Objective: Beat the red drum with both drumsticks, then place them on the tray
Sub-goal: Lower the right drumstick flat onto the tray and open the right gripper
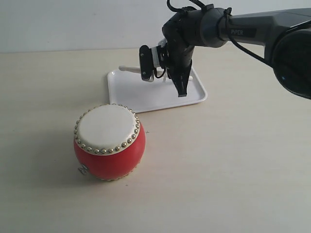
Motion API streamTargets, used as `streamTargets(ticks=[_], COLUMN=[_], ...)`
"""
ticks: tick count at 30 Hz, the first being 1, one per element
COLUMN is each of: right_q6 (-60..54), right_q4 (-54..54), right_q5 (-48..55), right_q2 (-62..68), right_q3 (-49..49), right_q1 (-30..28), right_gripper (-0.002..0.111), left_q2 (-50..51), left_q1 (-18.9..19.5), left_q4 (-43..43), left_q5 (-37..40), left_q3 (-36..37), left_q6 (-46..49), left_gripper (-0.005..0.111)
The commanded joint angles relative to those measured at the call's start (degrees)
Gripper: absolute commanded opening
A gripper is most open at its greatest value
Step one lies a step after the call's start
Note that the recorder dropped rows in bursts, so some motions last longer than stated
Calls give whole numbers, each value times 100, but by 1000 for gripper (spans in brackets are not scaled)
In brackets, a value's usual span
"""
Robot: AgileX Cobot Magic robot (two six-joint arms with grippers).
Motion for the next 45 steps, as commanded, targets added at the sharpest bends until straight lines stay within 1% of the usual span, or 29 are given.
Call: streamTargets(ticks=[1, 4, 6, 7, 9, 12, 18, 30, 37, 45], right_q6=[-26, -26, -26, -51, -49, 3, 30, 232, 512, 603], right_q4=[9, -8, -96, -145, -403, -811, -1119, -1201, -1226, -1046], right_q5=[-72, -98, -171, -182, -182, -109, 175, 120, 493, 470], right_q2=[-13, -13, -13, -13, -13, -13, -30, -30, -30, -30], right_q3=[-28, -28, -28, -28, -28, -28, -28, -28, -28, -28], right_q1=[-5, -5, -5, -5, -5, -5, 72, 448, 460, 460], right_gripper=[19, 19, 17, 13, 0, 0, 0, 0, 0, 0], left_q2=[-31, -31, -31, -31, -31, -31, -31, -31, -31, -31], left_q1=[1, 1, 1, 1, 1, 1, 1, 1, 1, 1], left_q4=[-19, -19, -19, -19, -19, -19, 3, 3, 3, -18], left_q5=[-75, -75, -75, -75, -75, -75, -85, -62, -62, -47], left_q3=[5, 5, 5, 5, 5, 5, 5, 5, 5, 5], left_q6=[101, 101, 101, 101, 101, 101, 101, 101, 101, 101], left_gripper=[0, 0, 0, 0, 0, 0, 0, 0, 0, 0])
